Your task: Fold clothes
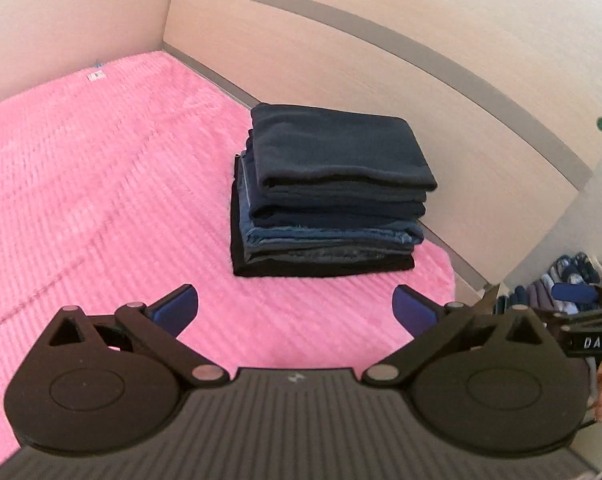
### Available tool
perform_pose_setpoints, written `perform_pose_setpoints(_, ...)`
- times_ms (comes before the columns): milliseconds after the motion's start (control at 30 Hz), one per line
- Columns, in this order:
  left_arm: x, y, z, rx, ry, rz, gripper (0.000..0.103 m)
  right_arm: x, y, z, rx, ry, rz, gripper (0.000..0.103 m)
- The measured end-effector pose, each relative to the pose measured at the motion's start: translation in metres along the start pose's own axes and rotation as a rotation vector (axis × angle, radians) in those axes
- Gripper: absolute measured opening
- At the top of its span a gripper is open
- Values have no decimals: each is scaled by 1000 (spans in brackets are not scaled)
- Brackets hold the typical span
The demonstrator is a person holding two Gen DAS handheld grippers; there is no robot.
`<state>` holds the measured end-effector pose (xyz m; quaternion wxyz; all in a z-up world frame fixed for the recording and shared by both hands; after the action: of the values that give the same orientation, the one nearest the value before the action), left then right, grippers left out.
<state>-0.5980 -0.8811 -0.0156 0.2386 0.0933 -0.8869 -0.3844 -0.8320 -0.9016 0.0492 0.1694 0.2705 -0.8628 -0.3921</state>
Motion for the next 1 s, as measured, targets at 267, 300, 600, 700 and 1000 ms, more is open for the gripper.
perform_pose_setpoints(267, 24, 24, 14, 15, -54, -47, 102, 1, 20, -7, 11, -35, 29, 103)
perform_pose_setpoints(300, 28, 24, 14, 22, -46, -44, 102, 3, 20, -10, 15, -25, 22, 103)
perform_pose_setpoints(600, 82, 11, 0, 14, -34, -87, 102, 30, 29, -32, 39, 94, 4, 103)
perform_pose_setpoints(700, 90, 9, 1, 7, -41, -111, 102, 36, 28, -31, 34, 95, -8, 103)
perform_pose_setpoints(1000, 92, 8, 1, -18, -34, -148, 102, 34, 27, -24, 24, 98, -32, 103)
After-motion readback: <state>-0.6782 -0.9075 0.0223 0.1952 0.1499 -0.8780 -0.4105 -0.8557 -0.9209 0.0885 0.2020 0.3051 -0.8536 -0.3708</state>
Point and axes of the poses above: each gripper's, at about its wrist camera, not at the fingertips, and y roughly against the way its jaws point, x to its right, z to its underside, the point moved 1 cm from there along -y, roughly the way its jaws point, and after that the axes turned 14 degrees about y, right-handed, at the moved point
